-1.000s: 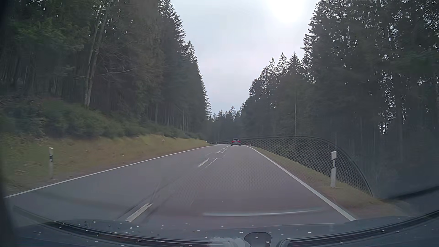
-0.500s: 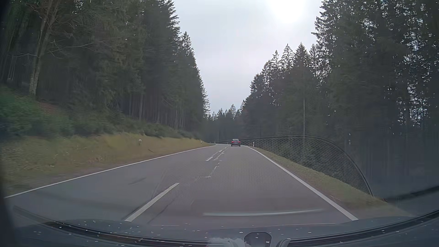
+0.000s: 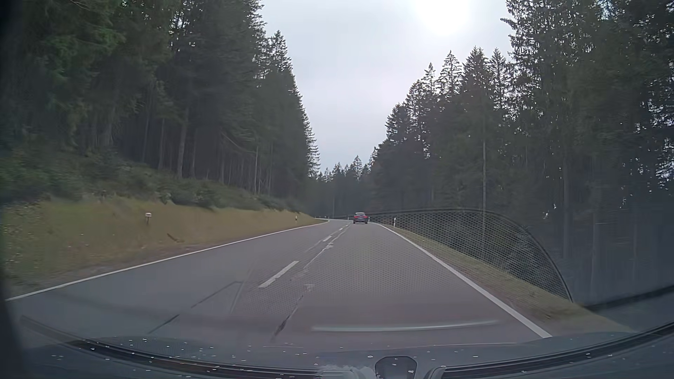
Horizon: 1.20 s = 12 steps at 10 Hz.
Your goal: Follow the waypoints while adhering to traffic rules and regulations
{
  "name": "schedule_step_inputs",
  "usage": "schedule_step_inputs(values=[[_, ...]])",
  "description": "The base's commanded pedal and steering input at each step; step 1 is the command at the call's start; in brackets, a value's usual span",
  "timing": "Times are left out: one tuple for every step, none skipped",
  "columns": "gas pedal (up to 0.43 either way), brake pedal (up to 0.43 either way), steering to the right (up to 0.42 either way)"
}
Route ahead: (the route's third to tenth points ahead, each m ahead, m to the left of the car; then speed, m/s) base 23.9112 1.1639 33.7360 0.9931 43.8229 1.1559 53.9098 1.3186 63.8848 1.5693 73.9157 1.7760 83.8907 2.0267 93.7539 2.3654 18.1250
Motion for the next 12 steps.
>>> schedule_step_inputs(values=[[0.28,0.0,0.001],[0.287,0.0,0.001],[0.299,0.0,0.001],[0.299,0.0,0.001],[0.299,0.0,0.0],[0.299,0.0,0.001],[0.299,0.0,0.001],[0.299,0.0,0.001],[0.299,0.0,0.0],[0.299,0.0,0.0],[0.299,0.0,0.001],[0.299,0.0,0.0]])
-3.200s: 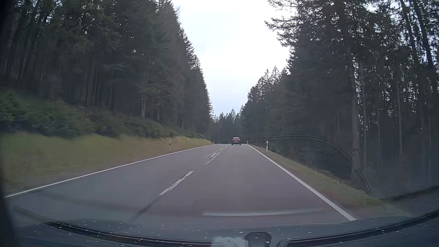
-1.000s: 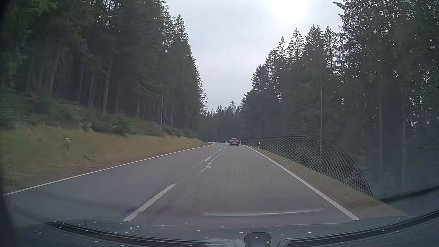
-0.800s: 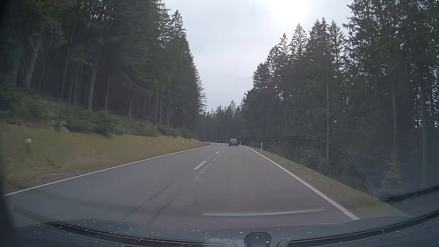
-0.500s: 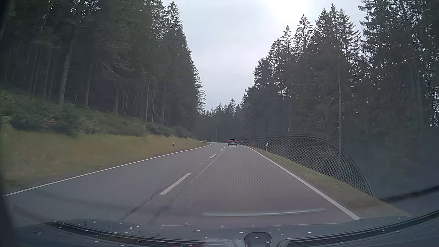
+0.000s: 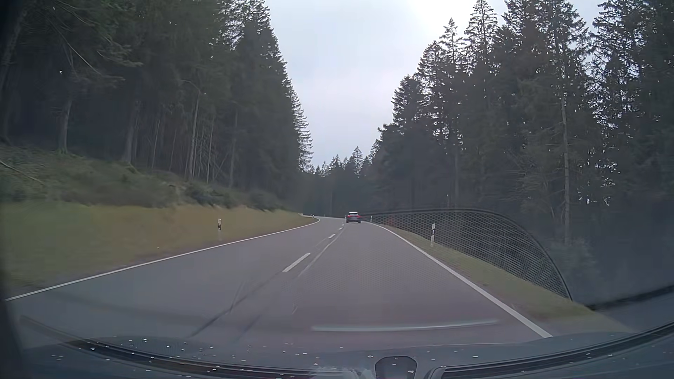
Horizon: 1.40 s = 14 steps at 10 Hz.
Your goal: Follow the waypoints while adhering to traffic rules and regulations
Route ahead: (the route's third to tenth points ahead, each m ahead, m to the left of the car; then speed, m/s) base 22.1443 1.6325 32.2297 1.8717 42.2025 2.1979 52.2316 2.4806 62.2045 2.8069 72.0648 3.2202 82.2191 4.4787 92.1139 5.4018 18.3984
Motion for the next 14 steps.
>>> schedule_step_inputs(values=[[0.299,0.0,0.0],[0.299,0.0,0.0],[0.299,0.0,0.0],[0.299,0.0,0.0],[0.299,0.0,-0.001],[0.299,0.0,-0.001],[0.299,0.0,-0.001],[0.299,0.0,-0.001],[0.287,0.0,-0.001],[0.28,0.0,-0.001],[0.28,0.0,-0.002],[0.28,0.0,-0.003],[0.268,0.0,-0.004],[0.268,0.0,-0.005]])
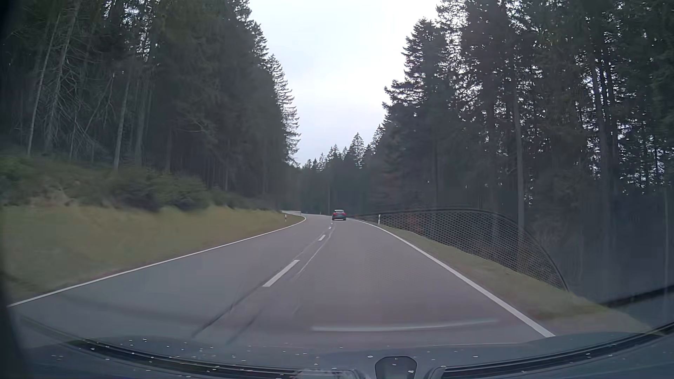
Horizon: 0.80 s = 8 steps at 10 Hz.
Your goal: Follow the waypoints while adhering to traffic rules and regulations
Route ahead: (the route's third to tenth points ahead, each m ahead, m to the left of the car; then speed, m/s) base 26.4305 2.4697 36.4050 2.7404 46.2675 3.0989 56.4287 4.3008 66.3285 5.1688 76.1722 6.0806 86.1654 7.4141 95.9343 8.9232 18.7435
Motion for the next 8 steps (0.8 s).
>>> schedule_step_inputs(values=[[0.26,0.0,-0.007],[0.248,0.0,-0.009],[0.248,0.0,-0.01],[0.24,0.0,-0.01],[0.24,0.0,-0.01],[0.24,0.0,-0.01],[0.24,0.0,-0.01],[0.24,0.0,-0.01]])
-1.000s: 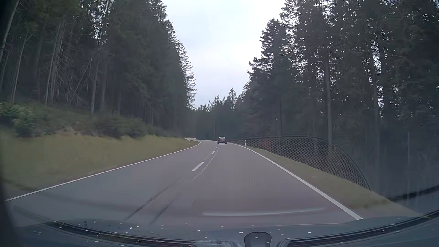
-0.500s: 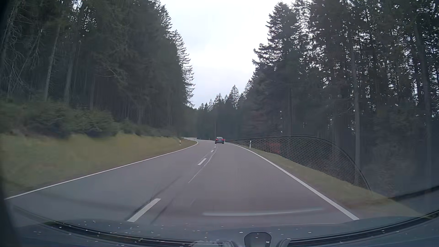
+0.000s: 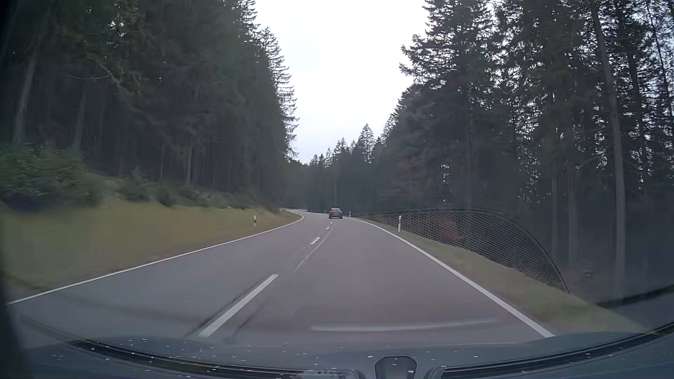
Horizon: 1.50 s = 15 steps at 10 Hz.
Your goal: Follow the waypoints while adhering to traffic rules and regulations
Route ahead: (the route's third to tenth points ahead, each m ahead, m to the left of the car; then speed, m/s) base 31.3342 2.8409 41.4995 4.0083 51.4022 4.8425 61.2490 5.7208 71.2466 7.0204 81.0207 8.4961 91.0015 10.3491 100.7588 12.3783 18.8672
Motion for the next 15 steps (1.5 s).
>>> schedule_step_inputs(values=[[0.24,0.0,-0.01],[0.228,0.0,-0.01],[0.228,0.0,-0.01],[0.22,0.0,-0.01],[0.22,0.0,-0.01],[0.22,0.0,-0.009],[0.22,0.0,-0.009],[0.22,0.0,-0.008],[0.22,0.0,-0.009],[0.22,0.0,-0.009],[0.22,0.0,-0.008],[0.22,0.0,-0.009],[0.228,0.0,-0.008],[0.228,0.0,-0.009],[0.228,0.0,-0.009]])
